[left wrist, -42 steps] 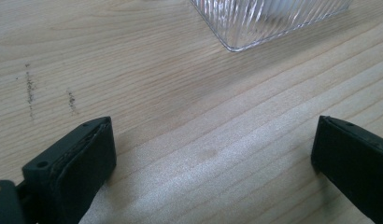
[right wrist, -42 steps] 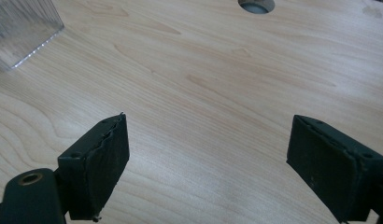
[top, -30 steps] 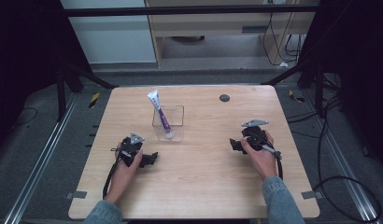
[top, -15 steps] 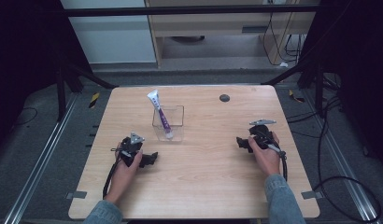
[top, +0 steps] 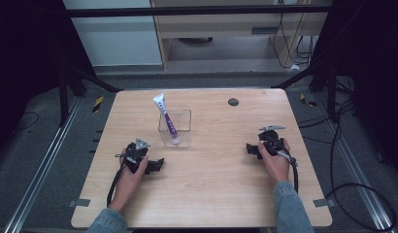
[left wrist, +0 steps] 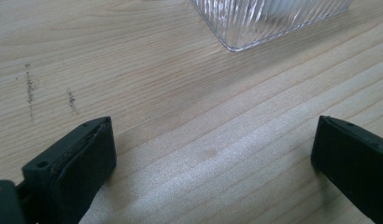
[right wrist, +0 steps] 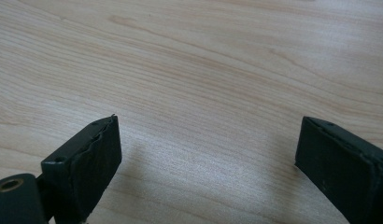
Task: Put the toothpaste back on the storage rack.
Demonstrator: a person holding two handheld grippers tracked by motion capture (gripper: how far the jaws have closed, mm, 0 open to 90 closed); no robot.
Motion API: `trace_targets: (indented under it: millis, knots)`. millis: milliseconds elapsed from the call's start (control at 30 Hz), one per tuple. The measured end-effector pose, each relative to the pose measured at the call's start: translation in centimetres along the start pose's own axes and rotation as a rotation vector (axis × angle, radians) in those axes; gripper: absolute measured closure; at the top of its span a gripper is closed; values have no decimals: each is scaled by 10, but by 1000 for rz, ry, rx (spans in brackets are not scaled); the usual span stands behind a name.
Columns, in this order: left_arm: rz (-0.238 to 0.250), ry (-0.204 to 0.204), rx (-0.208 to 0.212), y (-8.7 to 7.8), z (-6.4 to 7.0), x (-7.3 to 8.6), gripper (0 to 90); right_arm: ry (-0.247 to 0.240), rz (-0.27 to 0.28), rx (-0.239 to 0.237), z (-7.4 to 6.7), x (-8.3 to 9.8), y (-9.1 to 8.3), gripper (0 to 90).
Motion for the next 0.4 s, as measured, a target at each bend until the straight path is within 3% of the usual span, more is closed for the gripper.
trace_targets:
  millis: [67, 200, 300, 400]
  knots:
    - [0, 0, 0, 0, 0, 0, 0, 4, 9, 7, 1, 2, 2, 84]
    - [-3, 3, 0, 0, 0, 0, 0, -19, 78, 16, 3, 3, 5, 82]
    - [-3, 3, 0, 0, 0, 0, 0, -15, 73, 20, 3, 3, 5, 57]
    - [-3, 3, 0, 0, 0, 0, 0, 31, 52, 46, 6, 4, 6, 2]
Point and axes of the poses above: each handheld gripper's, and its own axes: y roughly forward along the jaws, x roughly out of its underside, z roughly to its right, the point moved 8 cm from there along y, roughly forward along the jaws, and after that the axes turned 5 degrees about -z, right-handed, at the moved point
